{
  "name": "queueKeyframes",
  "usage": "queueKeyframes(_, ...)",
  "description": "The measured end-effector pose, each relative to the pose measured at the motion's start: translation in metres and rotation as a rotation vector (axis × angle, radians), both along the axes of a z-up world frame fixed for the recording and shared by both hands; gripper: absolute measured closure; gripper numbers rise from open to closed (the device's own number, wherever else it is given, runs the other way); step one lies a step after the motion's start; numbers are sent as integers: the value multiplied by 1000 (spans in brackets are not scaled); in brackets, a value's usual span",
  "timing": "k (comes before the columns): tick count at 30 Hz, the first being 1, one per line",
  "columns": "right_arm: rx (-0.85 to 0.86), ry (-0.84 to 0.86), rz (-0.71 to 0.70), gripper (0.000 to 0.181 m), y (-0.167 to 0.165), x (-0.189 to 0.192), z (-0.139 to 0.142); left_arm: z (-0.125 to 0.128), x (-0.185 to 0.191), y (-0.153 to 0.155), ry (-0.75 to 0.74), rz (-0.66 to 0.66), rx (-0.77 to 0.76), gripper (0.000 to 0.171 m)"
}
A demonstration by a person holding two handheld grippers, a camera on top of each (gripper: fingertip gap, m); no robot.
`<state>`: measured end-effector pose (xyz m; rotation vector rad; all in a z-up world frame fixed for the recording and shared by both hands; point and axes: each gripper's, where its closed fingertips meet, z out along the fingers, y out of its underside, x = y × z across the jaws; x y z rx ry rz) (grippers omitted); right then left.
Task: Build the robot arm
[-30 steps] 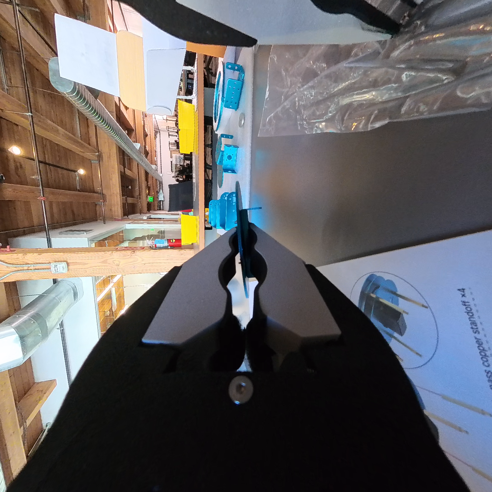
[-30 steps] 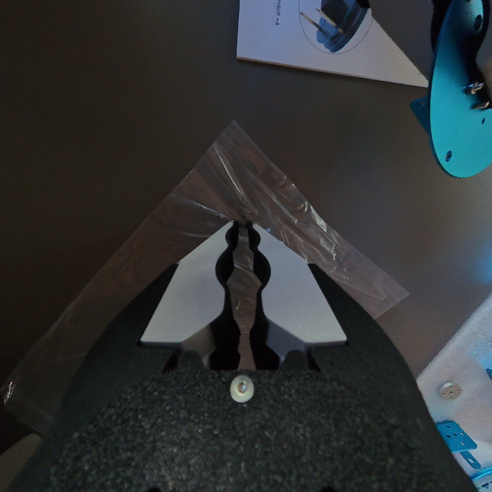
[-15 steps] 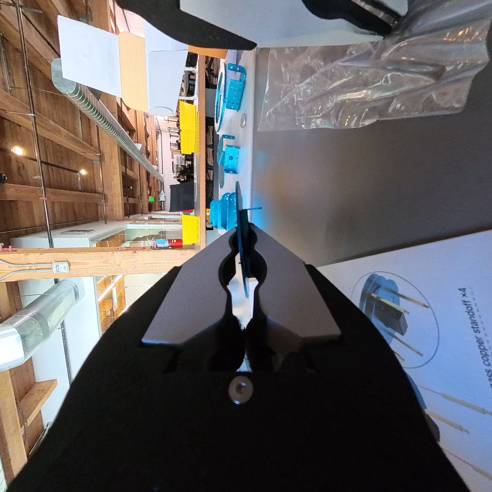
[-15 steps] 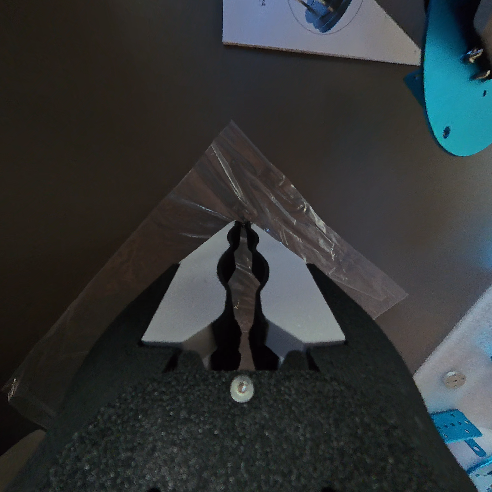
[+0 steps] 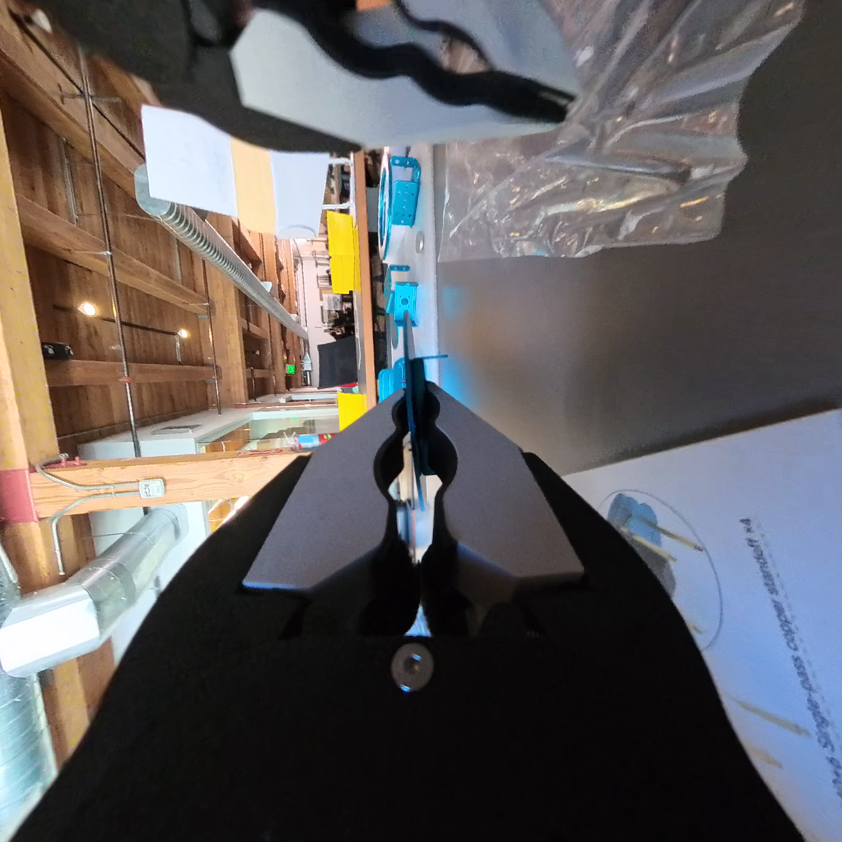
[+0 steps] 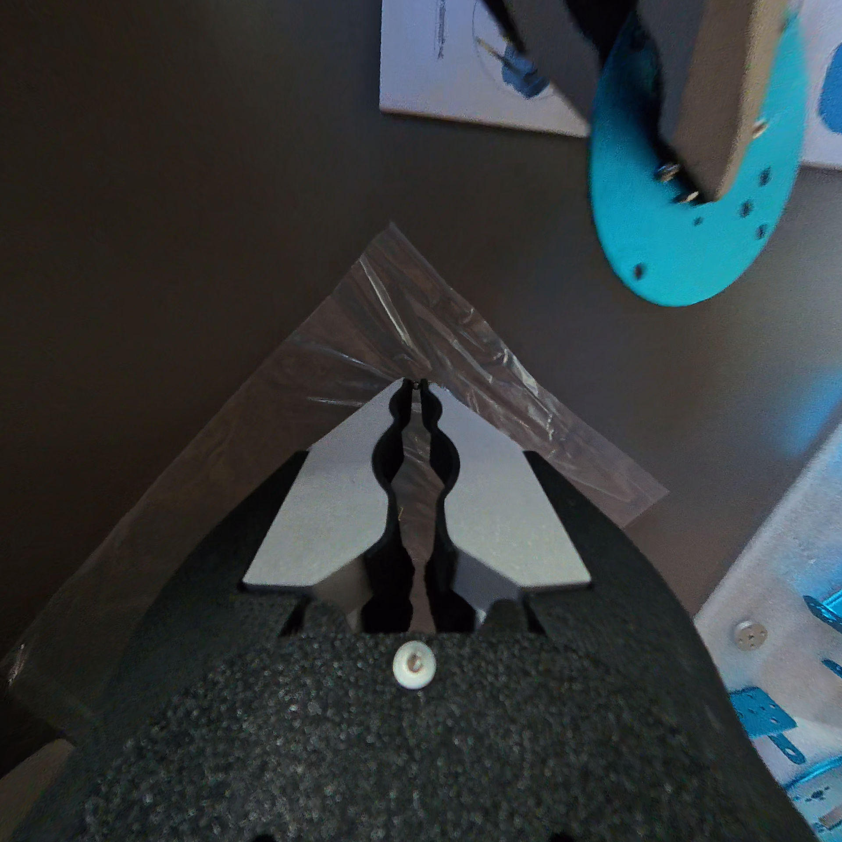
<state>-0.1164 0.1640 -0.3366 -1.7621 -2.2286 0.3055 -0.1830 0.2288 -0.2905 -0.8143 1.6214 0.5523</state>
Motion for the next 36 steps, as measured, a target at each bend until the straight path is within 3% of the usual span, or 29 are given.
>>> queueKeyframes(8,102,133,30,179,14,-23,64,-2,18,-19,42,-76,114,171)
queueKeyframes(11,114,149,22,179,25,-32,76,4,24,-26,23,-99,155,171)
queueKeyframes(36,78,111,33,178,26,-48,59,9,26,-28,6,-99,158,171)
